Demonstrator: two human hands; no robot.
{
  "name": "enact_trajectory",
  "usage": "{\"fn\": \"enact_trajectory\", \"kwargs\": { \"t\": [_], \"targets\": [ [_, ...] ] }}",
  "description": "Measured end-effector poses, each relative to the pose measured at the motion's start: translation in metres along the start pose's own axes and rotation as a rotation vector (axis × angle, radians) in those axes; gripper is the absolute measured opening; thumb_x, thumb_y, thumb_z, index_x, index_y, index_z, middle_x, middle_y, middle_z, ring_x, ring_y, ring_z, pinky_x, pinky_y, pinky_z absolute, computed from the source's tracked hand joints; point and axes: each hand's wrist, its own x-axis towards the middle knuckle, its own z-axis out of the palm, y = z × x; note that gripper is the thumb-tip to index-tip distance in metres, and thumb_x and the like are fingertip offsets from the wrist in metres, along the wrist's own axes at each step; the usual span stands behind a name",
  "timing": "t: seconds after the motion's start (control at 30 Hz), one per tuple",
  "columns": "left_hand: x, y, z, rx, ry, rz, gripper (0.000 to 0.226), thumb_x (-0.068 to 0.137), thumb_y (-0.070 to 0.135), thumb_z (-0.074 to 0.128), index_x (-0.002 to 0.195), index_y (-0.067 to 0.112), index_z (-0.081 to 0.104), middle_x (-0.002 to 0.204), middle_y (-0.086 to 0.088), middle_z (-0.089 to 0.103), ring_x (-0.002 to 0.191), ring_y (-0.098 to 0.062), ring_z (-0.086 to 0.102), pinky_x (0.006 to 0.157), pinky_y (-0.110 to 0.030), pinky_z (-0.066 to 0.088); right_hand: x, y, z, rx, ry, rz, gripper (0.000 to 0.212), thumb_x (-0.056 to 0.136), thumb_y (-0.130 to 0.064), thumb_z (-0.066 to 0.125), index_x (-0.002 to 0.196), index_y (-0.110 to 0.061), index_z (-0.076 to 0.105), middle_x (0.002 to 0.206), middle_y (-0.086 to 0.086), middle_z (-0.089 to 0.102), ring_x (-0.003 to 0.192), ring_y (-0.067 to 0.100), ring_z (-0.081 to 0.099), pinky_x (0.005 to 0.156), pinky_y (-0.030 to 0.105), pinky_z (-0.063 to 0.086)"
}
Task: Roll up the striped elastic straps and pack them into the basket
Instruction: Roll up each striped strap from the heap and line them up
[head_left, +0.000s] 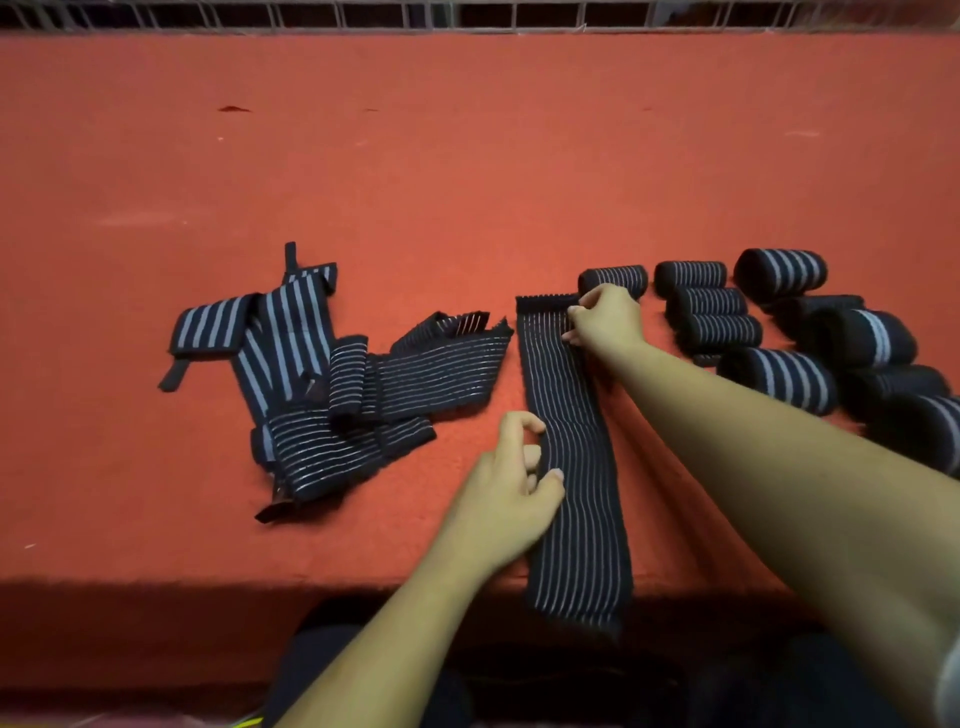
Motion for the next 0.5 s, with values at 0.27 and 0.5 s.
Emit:
{"fn": "enact_trajectory", "kwargs": {
  "t": [0.27,0.5],
  "targets": [
    [0.0,0.001,-0.003,0.072,0.056,0.038,0.011,0.096,0.014,0.055,0.104,0.018,0.05,0.057,0.01,0.045,0.053,-0.006,0.043,0.058,-0.026,0.035,-0.072,0.005,-0.02,-0.263,-0.105,-0.237,0.026,0.09,-0.013,0.058,0.115,-0.01,0.067,0.109,0.01,0.071,0.104,0.027,0.065,0.086,0.028,0.044],
    [-0.004,0.006,-0.004,0.095,0.071,0.056,0.009,0.093,0.014,0.064,0.098,0.016,0.058,0.051,0.011,0.039,0.048,-0.004,0.039,0.052,-0.018,0.028,-0.128,0.044,-0.028,-0.408,-0.289,-0.377,0.039,0.098,-0.027,0.057,0.134,-0.013,0.059,0.147,0.005,0.053,0.138,0.021,0.046,0.116,0.035,0.031]
  ]
}}
